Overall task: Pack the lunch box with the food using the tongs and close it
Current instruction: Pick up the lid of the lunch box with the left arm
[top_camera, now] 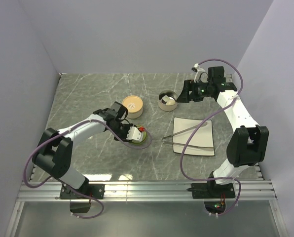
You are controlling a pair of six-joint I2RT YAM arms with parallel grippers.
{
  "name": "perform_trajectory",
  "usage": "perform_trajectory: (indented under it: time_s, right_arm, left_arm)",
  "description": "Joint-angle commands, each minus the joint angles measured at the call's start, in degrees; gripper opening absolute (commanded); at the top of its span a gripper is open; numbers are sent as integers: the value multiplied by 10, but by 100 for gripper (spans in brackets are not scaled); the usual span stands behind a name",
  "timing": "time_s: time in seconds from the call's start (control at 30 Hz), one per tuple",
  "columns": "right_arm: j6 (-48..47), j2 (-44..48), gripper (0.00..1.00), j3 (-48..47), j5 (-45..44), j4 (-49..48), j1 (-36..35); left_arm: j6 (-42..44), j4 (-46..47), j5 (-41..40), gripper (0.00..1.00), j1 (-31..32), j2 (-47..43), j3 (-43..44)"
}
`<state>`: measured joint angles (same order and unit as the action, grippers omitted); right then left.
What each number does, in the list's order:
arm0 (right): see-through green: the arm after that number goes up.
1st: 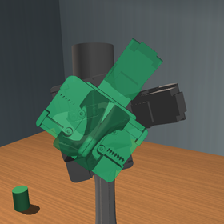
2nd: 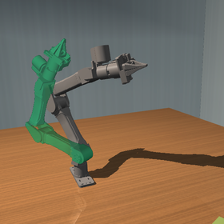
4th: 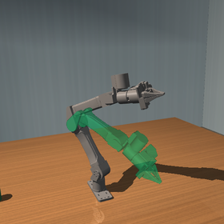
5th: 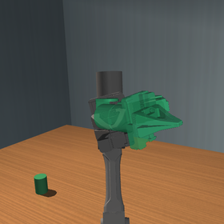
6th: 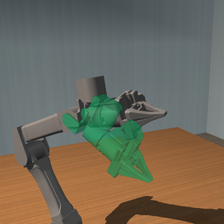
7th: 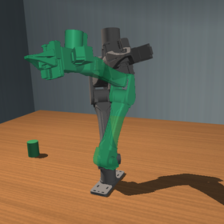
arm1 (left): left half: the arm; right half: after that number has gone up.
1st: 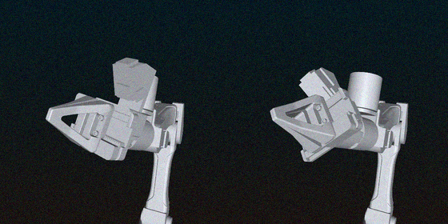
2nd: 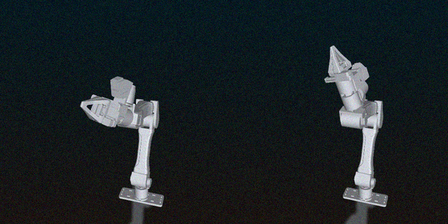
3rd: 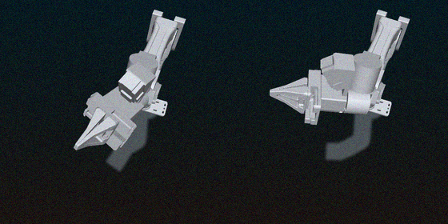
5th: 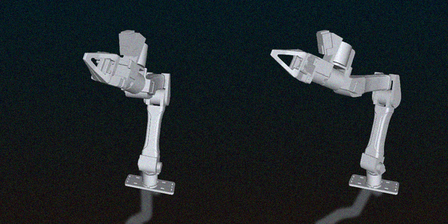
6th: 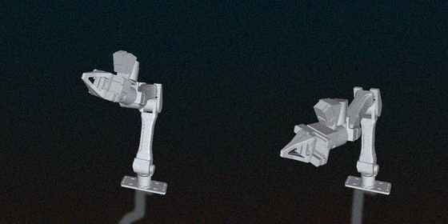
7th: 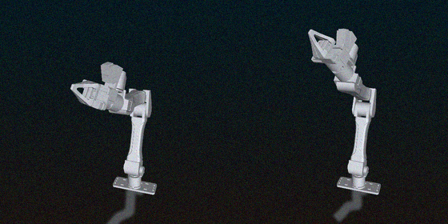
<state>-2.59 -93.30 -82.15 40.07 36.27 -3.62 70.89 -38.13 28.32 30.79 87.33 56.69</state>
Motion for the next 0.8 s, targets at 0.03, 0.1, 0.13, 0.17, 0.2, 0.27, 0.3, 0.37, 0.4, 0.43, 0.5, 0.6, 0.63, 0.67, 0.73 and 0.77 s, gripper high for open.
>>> perform_trajectory:
  time_s: [0.03,0.1,0.13,0.17,0.2,0.27,0.3,0.37,0.4,0.43,0.5,0.6,0.63,0.67,0.73,0.77]
  right_arm:
    - [-15,26,79,1,-2,2,-5]
    - [-15,24,79,1,-2,2,-5]
    - [-15,23,79,0,-3,3,-3]
    - [-15,25,80,0,-3,3,-3]
    - [-15,25,79,0,-4,2,-4]
    - [-19,25,79,0,-6,4,-4]
    - [-20,25,80,-1,-9,6,-4]
    - [-22,24,79,-4,-11,6,-4]
    - [-22,23,79,-5,-11,6,-4]
    - [-21,22,80,-6,-11,6,-4]
    - [-20,22,80,-6,-10,6,-4]
    - [-20,19,79,-11,-9,8,-4]
    - [-21,19,79,-12,-9,9,-4]
    - [-22,18,80,-13,-9,10,-4]
    - [-23,16,80,-14,-7,10,-4]
    - [-24,15,80,-16,-6,12,-4]
  left_arm:
    - [76,26,3,41,7,35,4]
    - [82,29,0,39,9,46,11]
    - [81,30,0,38,9,56,14]
    - [84,31,0,38,9,59,19]
    - [84,31,-3,38,10,64,21]
    - [93,22,-9,36,12,76,26]
    - [101,17,-16,36,12,79,26]
    - [105,21,-24,34,14,84,18]
    - [112,22,-33,33,13,86,15]
    - [115,24,-40,33,15,89,10]
    - [122,25,-49,31,16,93,5]
    - [136,25,-65,28,17,98,-2]
    - [144,25,-74,27,21,100,-6]
    - [144,25,-78,26,23,101,-7]
    - [152,17,-91,23,28,110,-4]
    - [152,16,-94,23,30,114,-3]
